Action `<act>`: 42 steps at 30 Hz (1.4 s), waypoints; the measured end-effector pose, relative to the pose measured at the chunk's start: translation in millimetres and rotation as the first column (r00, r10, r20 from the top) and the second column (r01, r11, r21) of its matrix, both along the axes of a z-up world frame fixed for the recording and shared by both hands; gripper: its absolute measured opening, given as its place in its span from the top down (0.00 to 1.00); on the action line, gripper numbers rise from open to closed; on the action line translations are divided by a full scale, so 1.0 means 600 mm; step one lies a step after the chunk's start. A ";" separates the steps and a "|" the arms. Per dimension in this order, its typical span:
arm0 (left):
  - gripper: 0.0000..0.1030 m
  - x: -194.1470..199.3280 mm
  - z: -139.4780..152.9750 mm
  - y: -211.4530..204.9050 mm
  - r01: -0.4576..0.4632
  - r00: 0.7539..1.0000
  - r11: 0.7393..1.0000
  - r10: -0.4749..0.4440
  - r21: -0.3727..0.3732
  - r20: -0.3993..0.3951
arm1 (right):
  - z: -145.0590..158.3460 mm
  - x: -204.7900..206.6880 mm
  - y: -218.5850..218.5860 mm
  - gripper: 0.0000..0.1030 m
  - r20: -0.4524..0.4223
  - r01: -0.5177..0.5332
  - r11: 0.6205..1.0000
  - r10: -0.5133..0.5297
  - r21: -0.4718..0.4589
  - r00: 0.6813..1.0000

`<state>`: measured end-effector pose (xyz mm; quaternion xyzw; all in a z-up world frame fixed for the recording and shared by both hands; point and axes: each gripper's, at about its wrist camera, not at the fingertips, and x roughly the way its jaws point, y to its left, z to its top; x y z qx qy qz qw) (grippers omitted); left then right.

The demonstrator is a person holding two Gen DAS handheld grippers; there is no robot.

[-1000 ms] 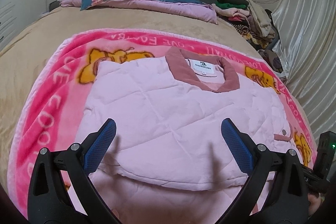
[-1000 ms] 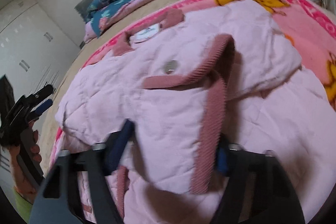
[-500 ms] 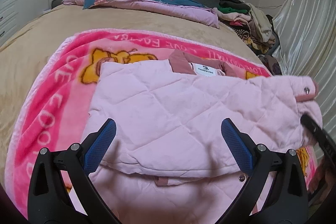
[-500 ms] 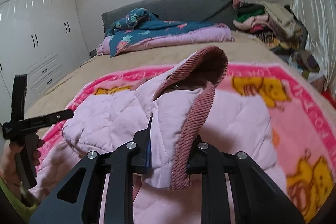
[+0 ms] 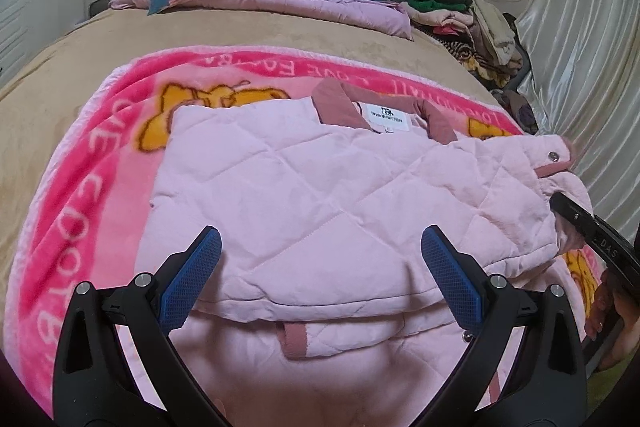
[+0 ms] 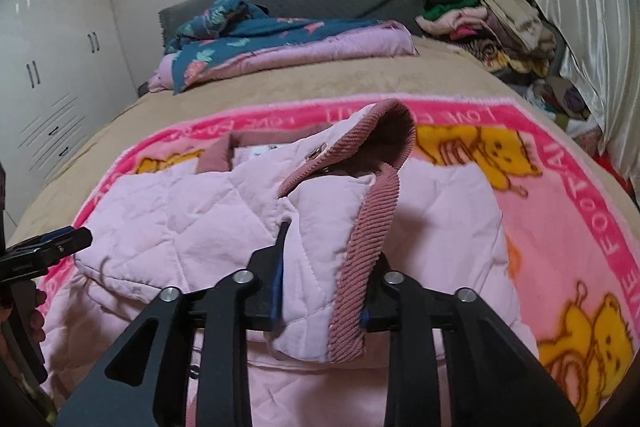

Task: Fold large clothes
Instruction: 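Fold the held front edge across the jacket body and open the right tool, then move both tools back over the jacket toward its ribbed hem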

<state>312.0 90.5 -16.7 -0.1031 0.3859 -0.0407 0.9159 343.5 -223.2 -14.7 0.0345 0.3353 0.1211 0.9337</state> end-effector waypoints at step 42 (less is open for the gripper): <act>0.10 0.010 -0.067 -0.028 0.031 0.995 0.999 -0.027 0.037 -0.098 | -0.098 -0.007 0.111 0.13 -0.179 -0.124 0.984 0.100 -0.131 0.979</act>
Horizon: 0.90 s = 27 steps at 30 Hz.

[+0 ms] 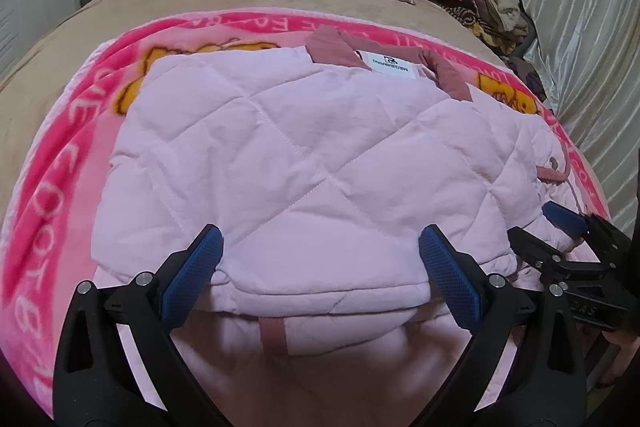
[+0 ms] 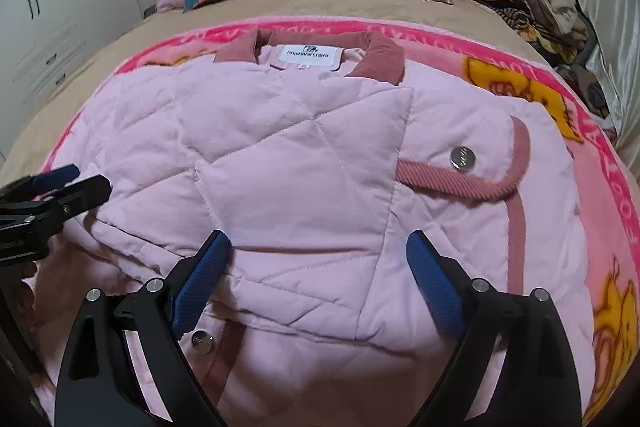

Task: Fold large clothes
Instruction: 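Move both tools back over the jacket toward its ribbed hem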

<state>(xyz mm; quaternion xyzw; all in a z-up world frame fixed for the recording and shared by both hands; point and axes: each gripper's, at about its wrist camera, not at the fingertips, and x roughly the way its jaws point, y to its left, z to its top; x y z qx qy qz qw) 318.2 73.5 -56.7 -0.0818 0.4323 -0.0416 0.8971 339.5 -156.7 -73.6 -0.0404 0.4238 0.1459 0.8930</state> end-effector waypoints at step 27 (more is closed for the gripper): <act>0.09 -0.075 0.093 -0.006 -0.036 0.998 0.999 0.035 0.011 0.061 | 0.121 -0.129 -0.067 0.07 0.127 0.051 0.983 -0.074 0.177 0.989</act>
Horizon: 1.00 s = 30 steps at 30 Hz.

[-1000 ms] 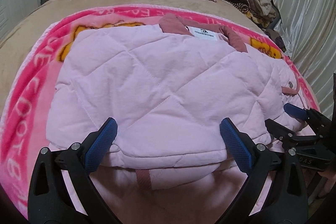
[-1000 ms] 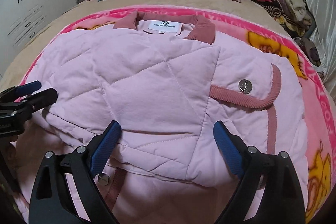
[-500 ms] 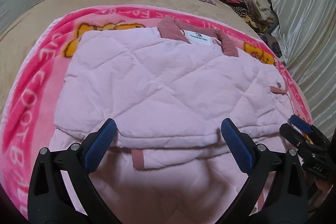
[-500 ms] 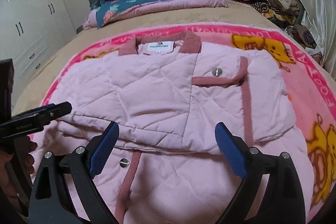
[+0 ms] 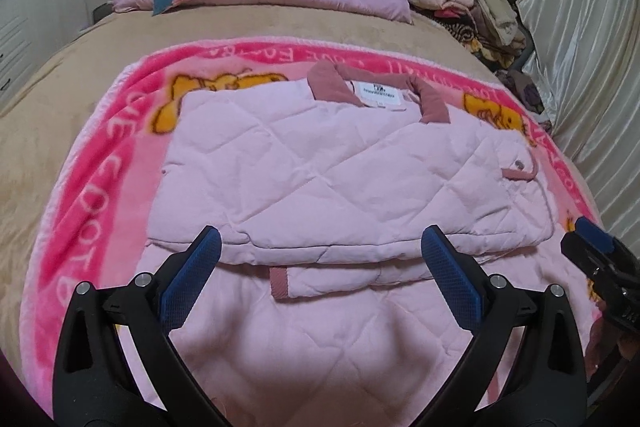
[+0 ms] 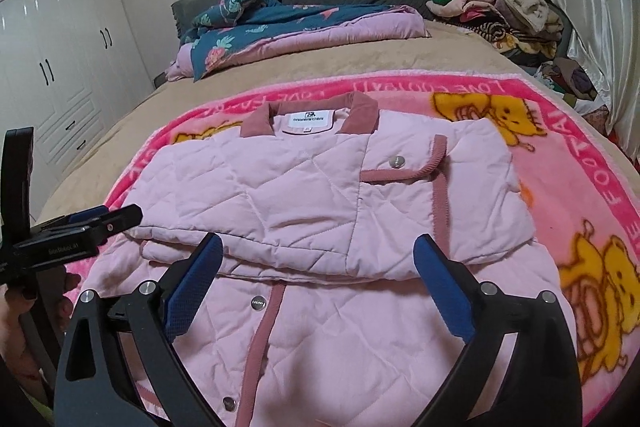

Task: Fold large clothes
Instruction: 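Move both tools back over the jacket toward its ribbed hem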

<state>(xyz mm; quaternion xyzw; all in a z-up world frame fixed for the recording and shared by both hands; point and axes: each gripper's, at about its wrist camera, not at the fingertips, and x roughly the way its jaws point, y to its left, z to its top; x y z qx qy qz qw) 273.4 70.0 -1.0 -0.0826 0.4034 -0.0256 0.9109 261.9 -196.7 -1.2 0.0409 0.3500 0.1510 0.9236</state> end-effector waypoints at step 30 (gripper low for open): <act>0.09 -0.138 0.100 0.016 -0.077 0.982 0.995 0.086 -0.056 0.170 | 0.092 -0.096 -0.041 0.05 0.144 0.018 0.999 -0.023 0.039 0.989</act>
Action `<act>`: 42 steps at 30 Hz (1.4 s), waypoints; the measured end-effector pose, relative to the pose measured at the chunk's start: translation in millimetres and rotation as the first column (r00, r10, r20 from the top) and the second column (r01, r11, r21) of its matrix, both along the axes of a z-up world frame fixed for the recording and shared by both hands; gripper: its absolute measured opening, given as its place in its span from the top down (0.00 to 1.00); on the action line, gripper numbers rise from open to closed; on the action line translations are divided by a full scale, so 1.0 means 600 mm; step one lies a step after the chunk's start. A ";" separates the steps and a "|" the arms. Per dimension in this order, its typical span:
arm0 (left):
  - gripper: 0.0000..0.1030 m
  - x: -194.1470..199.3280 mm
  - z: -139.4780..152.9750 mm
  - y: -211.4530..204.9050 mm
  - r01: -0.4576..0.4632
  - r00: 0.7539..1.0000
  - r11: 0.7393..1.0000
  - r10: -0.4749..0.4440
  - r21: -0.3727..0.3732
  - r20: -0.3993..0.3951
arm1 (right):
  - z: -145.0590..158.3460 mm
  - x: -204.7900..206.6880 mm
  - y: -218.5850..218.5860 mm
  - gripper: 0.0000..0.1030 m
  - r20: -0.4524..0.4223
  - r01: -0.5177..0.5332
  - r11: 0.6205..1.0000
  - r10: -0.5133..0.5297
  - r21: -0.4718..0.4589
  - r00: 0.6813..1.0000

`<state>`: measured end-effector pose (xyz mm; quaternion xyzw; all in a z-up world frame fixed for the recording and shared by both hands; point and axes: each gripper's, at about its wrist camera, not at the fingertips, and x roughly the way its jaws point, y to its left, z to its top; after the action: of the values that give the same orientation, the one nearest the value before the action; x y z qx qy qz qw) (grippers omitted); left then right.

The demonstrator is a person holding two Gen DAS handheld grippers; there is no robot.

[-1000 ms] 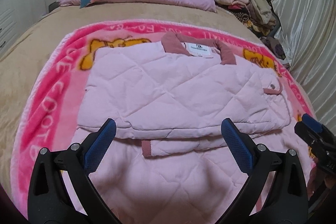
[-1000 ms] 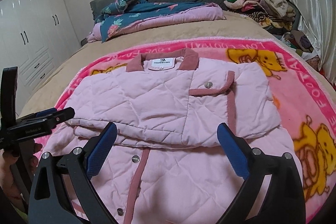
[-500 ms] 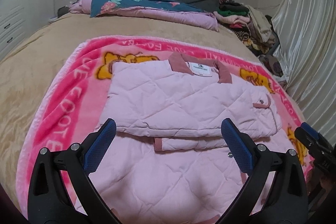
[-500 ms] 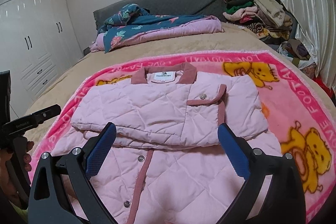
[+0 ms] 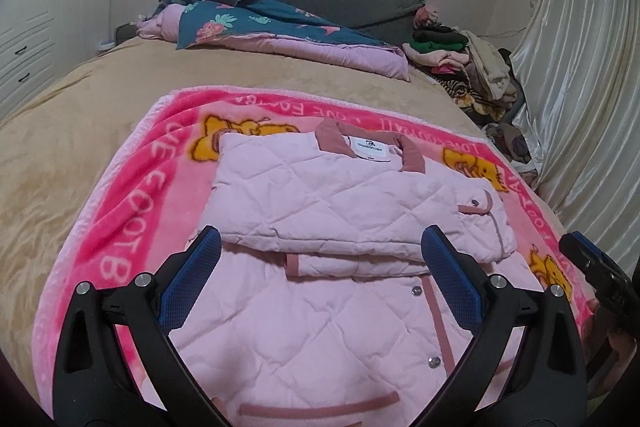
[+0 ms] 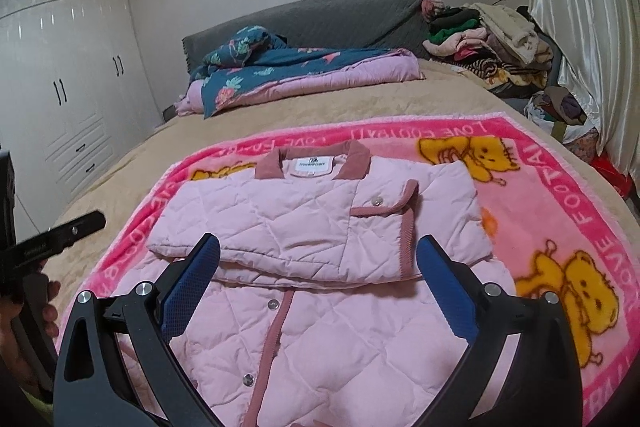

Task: Fold large clothes
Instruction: 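Move both tools back over the jacket toward its ribbed hem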

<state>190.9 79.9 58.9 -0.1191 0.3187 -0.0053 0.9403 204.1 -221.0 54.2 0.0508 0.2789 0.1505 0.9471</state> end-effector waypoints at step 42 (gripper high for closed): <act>0.09 -0.174 0.005 -0.078 -0.010 1.000 0.995 0.009 0.095 0.007 | 0.045 -0.154 -0.108 0.04 0.074 0.036 0.997 -0.031 -0.064 0.997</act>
<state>86.5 32.8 61.8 -0.0756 0.3150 0.0140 0.9460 111.4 -285.9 81.2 0.0191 0.2478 0.1271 0.9603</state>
